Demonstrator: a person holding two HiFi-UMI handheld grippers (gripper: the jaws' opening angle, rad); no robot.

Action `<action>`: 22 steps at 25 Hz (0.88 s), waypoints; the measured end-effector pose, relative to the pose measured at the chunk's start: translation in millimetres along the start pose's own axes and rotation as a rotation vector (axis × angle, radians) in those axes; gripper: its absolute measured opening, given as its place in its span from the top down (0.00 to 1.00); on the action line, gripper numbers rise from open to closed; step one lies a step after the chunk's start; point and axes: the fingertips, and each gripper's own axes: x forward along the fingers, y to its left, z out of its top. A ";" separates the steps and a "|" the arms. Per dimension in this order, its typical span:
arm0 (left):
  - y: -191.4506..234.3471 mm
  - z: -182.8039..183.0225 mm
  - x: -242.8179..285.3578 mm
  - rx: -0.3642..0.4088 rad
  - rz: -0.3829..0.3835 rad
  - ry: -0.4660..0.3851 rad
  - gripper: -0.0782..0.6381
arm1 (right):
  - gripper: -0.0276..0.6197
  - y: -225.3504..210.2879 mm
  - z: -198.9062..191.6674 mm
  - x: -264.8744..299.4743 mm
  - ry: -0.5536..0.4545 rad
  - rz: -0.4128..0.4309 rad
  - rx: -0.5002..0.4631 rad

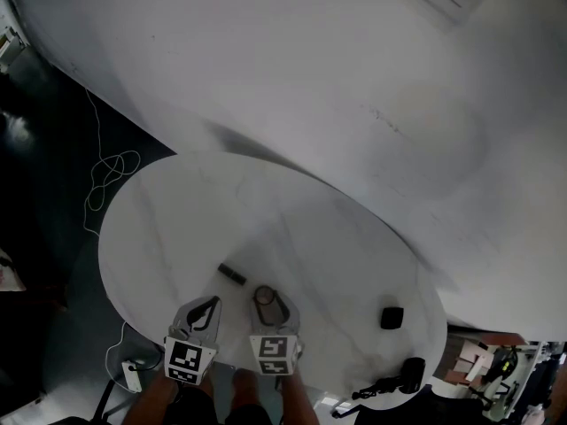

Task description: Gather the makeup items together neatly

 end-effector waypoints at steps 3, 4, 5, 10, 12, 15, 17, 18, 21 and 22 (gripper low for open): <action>1.1 0.6 0.2 0.000 0.000 -0.002 0.88 | 0.63 -0.8 -0.2 0.7 -0.001 -0.007 0.005; 1.5 1.0 0.1 0.001 0.000 -0.002 0.88 | 0.62 -1.7 0.0 0.6 -0.004 -0.014 0.009; 1.8 1.4 -0.2 0.001 0.000 -0.002 0.88 | 0.62 -2.5 0.6 0.2 -0.009 -0.020 0.015; 3.4 2.1 -1.2 0.001 0.001 -0.004 0.88 | 0.53 -0.9 2.4 -0.3 -0.028 -0.012 0.040; 2.6 3.0 -2.0 0.003 0.000 -0.005 0.88 | 0.53 -0.8 2.7 -0.7 -0.027 -0.012 0.047; 0.9 7.1 -3.0 0.008 -0.001 -0.011 0.88 | 0.53 -1.2 4.8 -2.2 -0.031 -0.006 0.061; 0.1 12.3 -4.2 0.014 0.001 -0.019 0.88 | 0.53 -2.0 8.8 -6.3 -0.041 -0.002 0.069; -0.4 15.7 -4.8 0.018 0.002 -0.024 0.88 | 0.53 -2.9 12.1 -9.3 -0.050 -0.001 0.072; -3.3 30.0 -6.9 0.028 0.001 -0.045 0.88 | 0.53 -9.3 25.8 -21.3 -0.082 -0.012 0.068; -5.3 36.2 -8.0 0.032 0.000 -0.054 0.88 | 0.53 -12.5 31.4 -26.6 -0.095 -0.019 0.066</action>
